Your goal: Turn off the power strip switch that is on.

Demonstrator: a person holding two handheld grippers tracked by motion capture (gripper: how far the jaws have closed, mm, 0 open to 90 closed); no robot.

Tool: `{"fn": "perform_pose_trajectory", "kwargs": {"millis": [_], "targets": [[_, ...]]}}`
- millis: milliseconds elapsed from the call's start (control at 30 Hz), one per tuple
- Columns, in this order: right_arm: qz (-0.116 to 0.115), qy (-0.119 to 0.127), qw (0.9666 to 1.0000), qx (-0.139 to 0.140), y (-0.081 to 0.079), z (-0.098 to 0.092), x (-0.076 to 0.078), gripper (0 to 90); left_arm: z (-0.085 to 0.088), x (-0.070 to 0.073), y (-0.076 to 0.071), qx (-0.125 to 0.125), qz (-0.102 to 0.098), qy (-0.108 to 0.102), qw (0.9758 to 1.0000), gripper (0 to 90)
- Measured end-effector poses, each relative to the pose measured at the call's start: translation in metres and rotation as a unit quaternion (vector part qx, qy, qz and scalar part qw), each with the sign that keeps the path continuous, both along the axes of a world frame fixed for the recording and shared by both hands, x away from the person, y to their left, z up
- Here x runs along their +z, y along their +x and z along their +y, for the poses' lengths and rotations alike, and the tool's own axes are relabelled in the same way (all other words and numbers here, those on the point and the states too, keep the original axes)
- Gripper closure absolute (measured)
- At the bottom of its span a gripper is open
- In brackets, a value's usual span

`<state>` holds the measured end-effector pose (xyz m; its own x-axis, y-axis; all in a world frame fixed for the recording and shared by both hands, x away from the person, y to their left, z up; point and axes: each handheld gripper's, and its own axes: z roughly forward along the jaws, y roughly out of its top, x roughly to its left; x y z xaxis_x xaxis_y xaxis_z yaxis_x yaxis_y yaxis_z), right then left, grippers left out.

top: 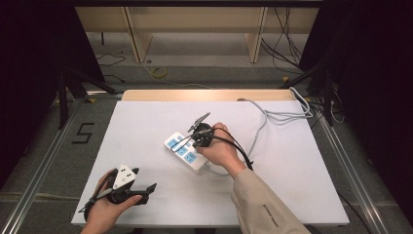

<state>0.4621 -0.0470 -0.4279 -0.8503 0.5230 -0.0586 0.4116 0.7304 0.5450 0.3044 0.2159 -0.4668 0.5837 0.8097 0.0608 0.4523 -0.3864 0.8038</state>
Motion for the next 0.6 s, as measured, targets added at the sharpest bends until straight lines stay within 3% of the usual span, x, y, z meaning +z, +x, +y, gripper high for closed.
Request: {"fn": "perform_pose_trajectory", "kwargs": {"millis": [600], "targets": [[0.019,-0.025,0.9995,-0.003,0.006,0.006,-0.014,90.0,0.000,0.000,0.000,-0.002,0.000,0.001,1.0000,19.6]]}}
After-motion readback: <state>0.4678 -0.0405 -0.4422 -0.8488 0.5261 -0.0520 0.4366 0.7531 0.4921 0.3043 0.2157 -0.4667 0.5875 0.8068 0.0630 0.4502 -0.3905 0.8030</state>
